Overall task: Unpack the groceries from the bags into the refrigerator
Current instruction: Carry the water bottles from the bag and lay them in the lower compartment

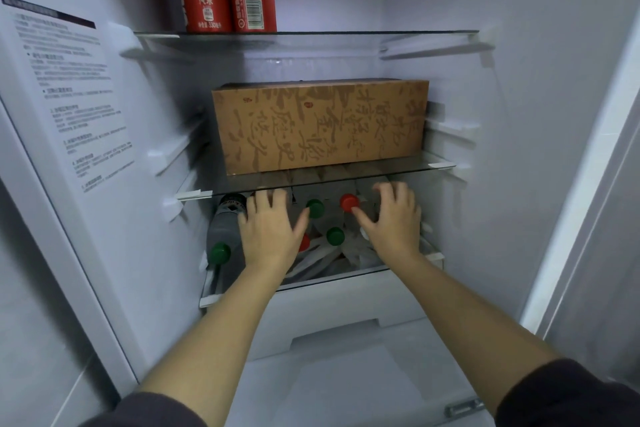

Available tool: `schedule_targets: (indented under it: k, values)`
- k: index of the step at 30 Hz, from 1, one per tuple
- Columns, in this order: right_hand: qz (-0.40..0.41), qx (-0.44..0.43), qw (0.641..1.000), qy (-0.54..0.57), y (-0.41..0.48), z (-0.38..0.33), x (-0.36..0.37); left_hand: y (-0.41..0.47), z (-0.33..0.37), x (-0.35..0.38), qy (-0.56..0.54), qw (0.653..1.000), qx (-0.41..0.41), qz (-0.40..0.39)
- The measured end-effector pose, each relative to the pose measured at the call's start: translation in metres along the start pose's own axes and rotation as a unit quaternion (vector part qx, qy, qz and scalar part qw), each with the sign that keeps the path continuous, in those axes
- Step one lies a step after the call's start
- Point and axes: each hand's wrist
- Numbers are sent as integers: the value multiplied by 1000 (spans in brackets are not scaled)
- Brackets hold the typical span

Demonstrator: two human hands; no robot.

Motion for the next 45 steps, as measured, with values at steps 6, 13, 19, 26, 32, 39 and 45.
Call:
schedule_targets:
  k: [6, 13, 19, 26, 32, 39, 45]
  values:
    - [-105, -103, 984, -104, 0, 3, 20, 1, -13, 25, 65, 991, 120, -16]
    - [-67, -191, 968, -147, 26, 20, 39, 16, -19, 51, 120, 965, 232, 14]
    - [8, -228, 967, -112, 31, 34, 43, 17, -8, 56, 126, 960, 246, 53]
    - [-14, -216, 969, -121, 30, 32, 40, 16, -7, 51, 109, 965, 239, 15]
    - [-42, -210, 969, -122, 29, 29, 35, 10, -36, 33, 48, 996, 67, 34]
    - [-72, -192, 970, -131, 27, 25, 32, 21, -35, 22, 37, 975, -167, -140]
    - [-112, -178, 968, -136, 28, 22, 27, 25, -32, 17, -5, 976, -173, -130]
Point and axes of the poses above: each hand's wrist, its own y-axis towards the middle knuckle, its own x-axis out of the palm, z = x × y, and after that the axes turned 3 degrees about y, right-handed
